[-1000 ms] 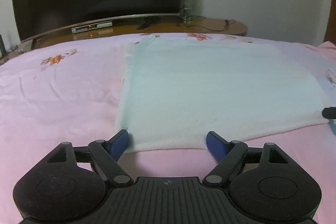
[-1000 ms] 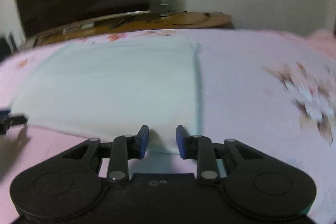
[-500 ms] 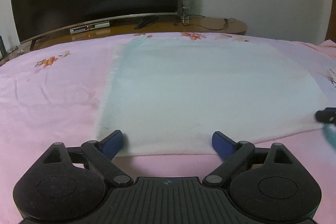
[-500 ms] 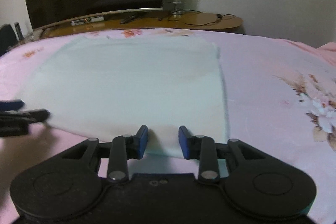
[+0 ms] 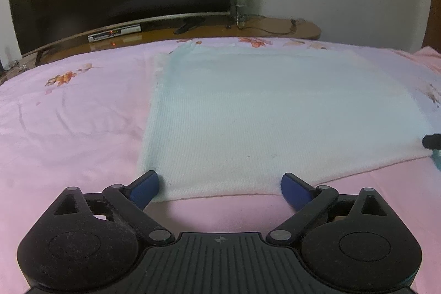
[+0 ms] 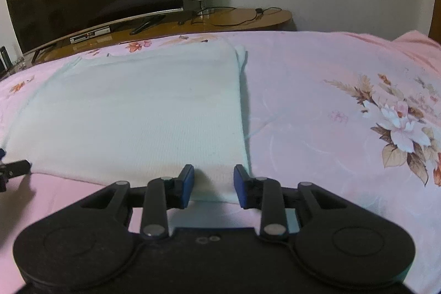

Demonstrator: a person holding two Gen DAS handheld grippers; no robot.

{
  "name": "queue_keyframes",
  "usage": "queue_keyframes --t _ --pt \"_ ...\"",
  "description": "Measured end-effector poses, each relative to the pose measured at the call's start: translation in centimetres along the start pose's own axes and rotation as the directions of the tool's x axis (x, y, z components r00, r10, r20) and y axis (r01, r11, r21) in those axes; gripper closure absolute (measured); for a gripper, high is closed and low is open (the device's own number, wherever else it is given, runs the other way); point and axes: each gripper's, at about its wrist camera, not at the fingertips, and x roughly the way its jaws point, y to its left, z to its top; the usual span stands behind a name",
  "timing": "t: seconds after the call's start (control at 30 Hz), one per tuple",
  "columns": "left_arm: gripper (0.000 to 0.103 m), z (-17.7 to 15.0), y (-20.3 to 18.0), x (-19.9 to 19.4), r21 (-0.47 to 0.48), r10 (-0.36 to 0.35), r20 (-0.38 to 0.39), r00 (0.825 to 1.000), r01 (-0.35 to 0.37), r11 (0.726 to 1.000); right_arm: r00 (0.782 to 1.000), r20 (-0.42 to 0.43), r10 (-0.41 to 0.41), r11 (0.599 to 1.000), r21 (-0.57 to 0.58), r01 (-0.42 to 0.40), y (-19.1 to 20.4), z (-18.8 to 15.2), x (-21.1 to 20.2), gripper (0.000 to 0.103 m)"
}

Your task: Fold small clothes

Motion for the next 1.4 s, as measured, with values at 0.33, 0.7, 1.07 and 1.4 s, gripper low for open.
queue_keyframes --t 0.33,0.7,1.07,1.4 --pt "0.028 -3.5 7.0 -3.8 -0.553 -0.201 0.053 0.978 0.196 0.810 0.997 0.055 0.045 0.999 0.014 -0.046 0.8 -0.3 -4.0 0.070" --pt "0.027 -4.0 9.0 -0.1 -0.802 -0.297 0.177 0.938 0.312 0.509 0.988 0.078 0.135 0.986 0.092 -0.142 3.0 0.8 -3.9 0.071" --pt "0.028 -3.0 7.1 2.1 -0.812 -0.156 0.247 0.956 0.292 0.504 0.978 0.082 0.194 0.978 0.067 -0.200 5.5 2.5 -2.1 0.078" --pt "0.094 -2.9 7.9 5.2 -0.842 -0.211 0.215 0.954 0.290 0.455 0.967 0.071 0.245 0.967 0.061 -0.249 6.9 5.4 2.3 0.097"
